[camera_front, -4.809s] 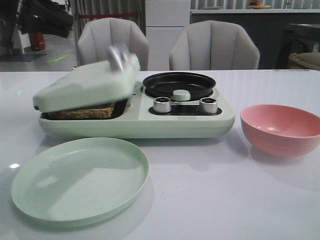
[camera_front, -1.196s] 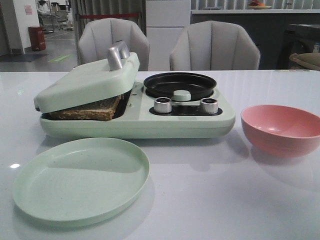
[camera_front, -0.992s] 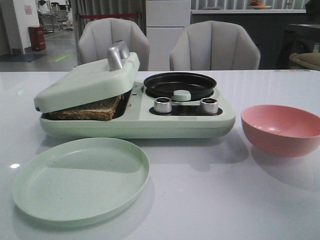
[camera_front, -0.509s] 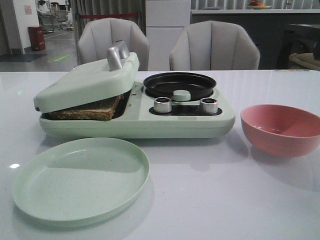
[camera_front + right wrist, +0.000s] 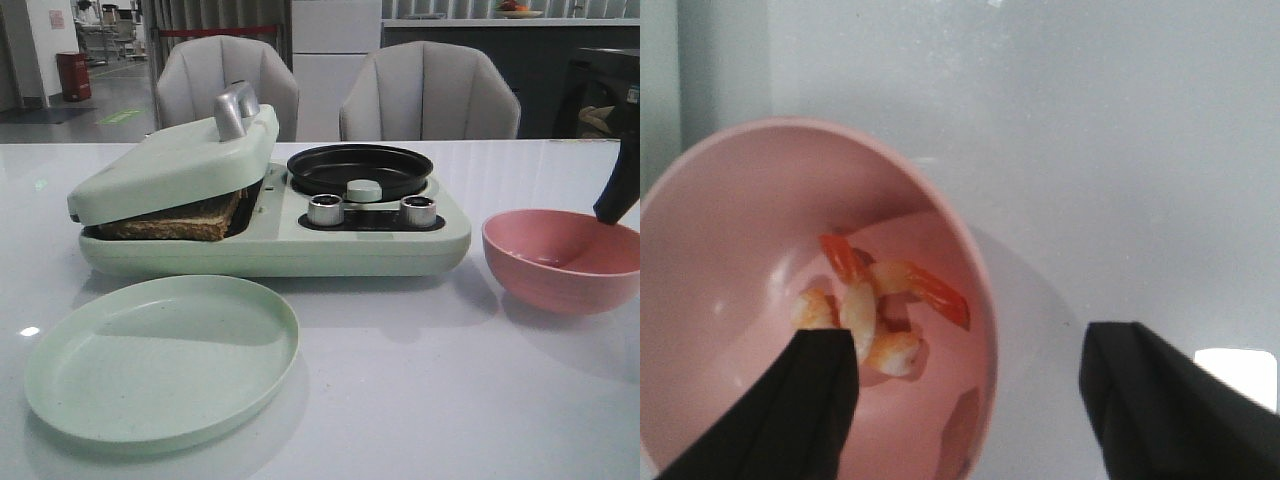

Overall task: Make breakfast with bread and shrimp
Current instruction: 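Grasp the pink shrimp bowl rim with the right gripper and lift it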

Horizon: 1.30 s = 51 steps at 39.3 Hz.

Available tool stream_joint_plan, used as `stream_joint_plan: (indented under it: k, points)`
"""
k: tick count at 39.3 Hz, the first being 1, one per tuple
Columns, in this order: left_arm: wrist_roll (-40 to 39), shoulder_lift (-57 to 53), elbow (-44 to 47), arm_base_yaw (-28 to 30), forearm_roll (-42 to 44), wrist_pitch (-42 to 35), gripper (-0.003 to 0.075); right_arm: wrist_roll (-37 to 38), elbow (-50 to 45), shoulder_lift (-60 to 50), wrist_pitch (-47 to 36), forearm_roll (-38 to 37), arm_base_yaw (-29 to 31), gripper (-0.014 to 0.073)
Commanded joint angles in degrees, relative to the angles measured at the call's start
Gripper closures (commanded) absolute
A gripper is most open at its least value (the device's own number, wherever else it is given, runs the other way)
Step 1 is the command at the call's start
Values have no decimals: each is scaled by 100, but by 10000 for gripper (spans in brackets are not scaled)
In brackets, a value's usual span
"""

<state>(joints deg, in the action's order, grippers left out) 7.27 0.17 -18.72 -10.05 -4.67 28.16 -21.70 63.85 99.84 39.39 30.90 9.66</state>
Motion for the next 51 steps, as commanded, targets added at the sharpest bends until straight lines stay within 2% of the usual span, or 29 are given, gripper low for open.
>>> stream_joint_plan:
  k: [1,4,10,11,13,26,36,45,51]
  points:
    - [-62,61,-136,-24,-66,-485,606,-286,191,-10,-218,268,27,78]
    - [-62,61,-136,-24,-66,-485,606,-322,191,154,-272,274,27,176]
    - [-62,61,-136,-24,-66,-485,606,-322,249,397,-293,289,27,457]
    - [-62,61,-136,-24,-66,-485,606,-322,267,404,-293,294,27,466]
    - [-62,61,-136,-24,-66,-485,606,-322,283,404,-332,297,27,445]
    - [-62,61,-136,-24,-66,-485,606,-322,364,391,-318,281,35,451]
    - [-62,61,-136,-24,-66,-485,606,-362,1043,128,-64,269,-11,451]
    - [-62,61,-136,-24,-66,-485,606,-379,1538,-445,-1023,498,-533,451]
    - [-62,61,-136,-24,-66,-485,606,-448,1653,-560,-1854,527,-1206,451]
